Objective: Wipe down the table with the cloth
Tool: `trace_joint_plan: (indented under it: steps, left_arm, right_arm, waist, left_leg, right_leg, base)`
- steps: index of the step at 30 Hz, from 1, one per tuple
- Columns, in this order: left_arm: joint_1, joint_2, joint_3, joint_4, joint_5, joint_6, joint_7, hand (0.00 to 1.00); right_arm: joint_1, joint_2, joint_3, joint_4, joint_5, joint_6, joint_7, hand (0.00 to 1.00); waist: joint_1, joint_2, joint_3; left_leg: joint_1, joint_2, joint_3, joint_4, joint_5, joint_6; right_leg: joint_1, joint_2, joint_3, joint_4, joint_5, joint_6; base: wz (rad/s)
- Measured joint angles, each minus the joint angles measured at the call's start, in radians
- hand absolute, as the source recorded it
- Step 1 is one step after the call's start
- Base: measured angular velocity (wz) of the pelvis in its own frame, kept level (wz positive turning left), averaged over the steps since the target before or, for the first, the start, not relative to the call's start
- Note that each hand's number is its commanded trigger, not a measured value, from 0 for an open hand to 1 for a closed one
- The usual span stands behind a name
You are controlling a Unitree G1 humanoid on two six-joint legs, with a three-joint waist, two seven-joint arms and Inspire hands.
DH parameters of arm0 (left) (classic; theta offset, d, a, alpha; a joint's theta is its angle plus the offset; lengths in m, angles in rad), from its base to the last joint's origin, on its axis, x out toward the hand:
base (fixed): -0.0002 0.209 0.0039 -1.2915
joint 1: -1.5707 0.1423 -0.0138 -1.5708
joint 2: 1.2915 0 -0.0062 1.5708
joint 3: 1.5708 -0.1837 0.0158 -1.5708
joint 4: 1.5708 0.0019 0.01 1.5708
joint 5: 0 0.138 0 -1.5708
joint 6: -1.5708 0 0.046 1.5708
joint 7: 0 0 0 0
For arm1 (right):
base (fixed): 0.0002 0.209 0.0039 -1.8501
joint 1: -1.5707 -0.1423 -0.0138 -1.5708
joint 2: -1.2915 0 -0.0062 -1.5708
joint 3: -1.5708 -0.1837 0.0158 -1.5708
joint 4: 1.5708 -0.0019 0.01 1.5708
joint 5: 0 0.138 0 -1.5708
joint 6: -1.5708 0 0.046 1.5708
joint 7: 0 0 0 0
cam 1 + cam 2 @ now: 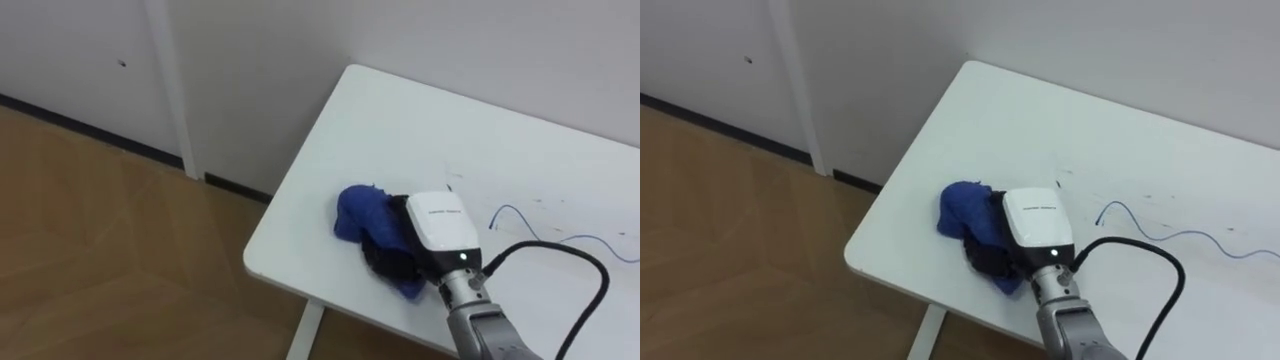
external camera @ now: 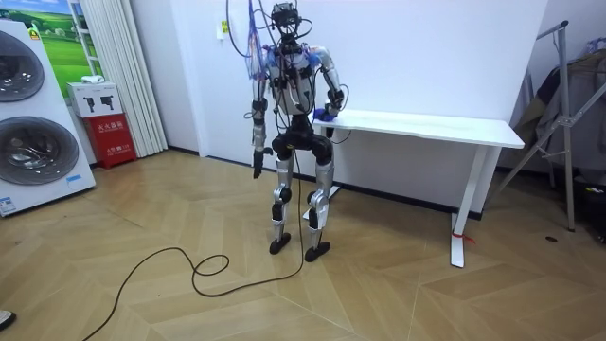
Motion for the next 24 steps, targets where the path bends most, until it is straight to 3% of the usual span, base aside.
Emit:
trace_joint_plan:
  steps: [8, 13, 16, 17, 19, 20, 21, 22, 24]
  left_arm:
    - [0.003, -0.003, 0.0, 0.001, -0.041, 0.0, 0.0, 0.0]
    - [0.019, -0.011, 0.007, 0.001, -0.065, 0.002, -0.001, 0.0]
    - [0.017, -0.016, 0.026, 0.005, -0.079, 0.001, 0.0, 0.0]
    - [0.014, -0.016, 0.027, 0.005, -0.08, 0.0, -0.001, 0.0]
    - [-0.004, -0.009, 0.027, 0.017, -0.087, -0.004, -0.003, 0.0]
    - [-0.017, 0.001, 0.026, 0.023, -0.112, -0.003, -0.009, 0.0]
    - [-0.026, 0.013, 0.026, 0.025, -0.131, -0.002, -0.011, 0.0]
    - [-0.027, 0.021, 0.026, 0.024, -0.146, -0.003, -0.012, 0.0]
    - [-0.027, 0.049, 0.031, 0.024, -0.166, 0.001, -0.011, 0.0]
  right_arm:
    - [0.003, 0.001, 0.014, -0.052, 0.088, 0.017, 0.074, 1.0]
    - [-0.04, 0.001, 0.009, -0.041, 0.244, 0.031, 0.126, 1.0]
    - [-0.185, 0.0, -0.02, 0.125, 0.366, -0.016, 0.13, 1.0]
    - [-0.273, -0.001, -0.05, 0.231, 0.42, -0.027, 0.128, 1.0]
    - [-0.412, -0.021, -0.119, 0.41, 0.514, -0.032, 0.123, 1.0]
    - [-0.511, -0.051, -0.165, 0.521, 0.555, -0.025, 0.117, 1.0]
    - [-0.586, -0.098, -0.19, 0.608, 0.611, -0.006, 0.104, 1.0]
    - [-0.616, -0.123, -0.197, 0.643, 0.644, 0.002, 0.096, 1.0]
    - [-0.67, -0.211, -0.202, 0.736, 0.725, 0.008, 0.057, 1.0]
  waist:
    - [-0.009, 0.009, 0.0021]
    - [-0.007, 0.024, 0.0038]
    - [-0.006, 0.026, 0.0062]
    - [-0.007, 0.026, 0.0081]
    - [0.001, 0.02, 0.0087]
    - [0.005, 0.019, 0.0131]
    - [0.02, 0.017, 0.0165]
    - [0.027, 0.015, 0.0174]
    - [0.046, 0.014, 0.022]
  left_leg:
    - [-0.002, 0.0, 0.002, -0.001, 0.0, 0.0]
    - [-0.014, 0.0, 0.002, -0.001, 0.0, 0.0]
    - [-0.065, 0.0, 0.0, 0.019, 0.004, 0.001]
    - [-0.096, -0.002, -0.005, 0.033, 0.005, 0.001]
    - [-0.145, -0.004, -0.017, 0.047, 0.012, 0.002]
    - [-0.184, -0.006, -0.031, 0.061, 0.017, 0.002]
    - [-0.219, -0.007, -0.041, 0.071, 0.024, 0.0]
    - [-0.232, -0.008, -0.048, 0.074, 0.029, -0.002]
    - [-0.284, -0.009, -0.074, 0.088, 0.034, -0.007]
  right_leg:
    - [-0.005, -0.001, 0.0, 0.0, -0.001, 0.001]
    - [-0.018, -0.001, 0.001, 0.001, -0.001, 0.001]
    - [-0.065, -0.004, 0.0, 0.017, 0.001, -0.002]
    - [-0.088, -0.006, -0.005, 0.02, 0.003, -0.005]
    - [-0.13, -0.009, -0.016, 0.029, 0.008, -0.008]
    - [-0.156, -0.012, -0.034, 0.033, 0.012, -0.01]
    - [-0.184, -0.013, -0.043, 0.033, 0.016, -0.013]
    - [-0.198, -0.013, -0.045, 0.032, 0.019, -0.014]
    - [-0.233, -0.012, -0.067, 0.032, 0.021, -0.017]
  base:
    - [0.0]
    - [-0.01]
    - [0.03]
    - [0.11]
    - [0.22]
    - [0.35]
    - [0.34]
    - [0.29]
    - [0.32]
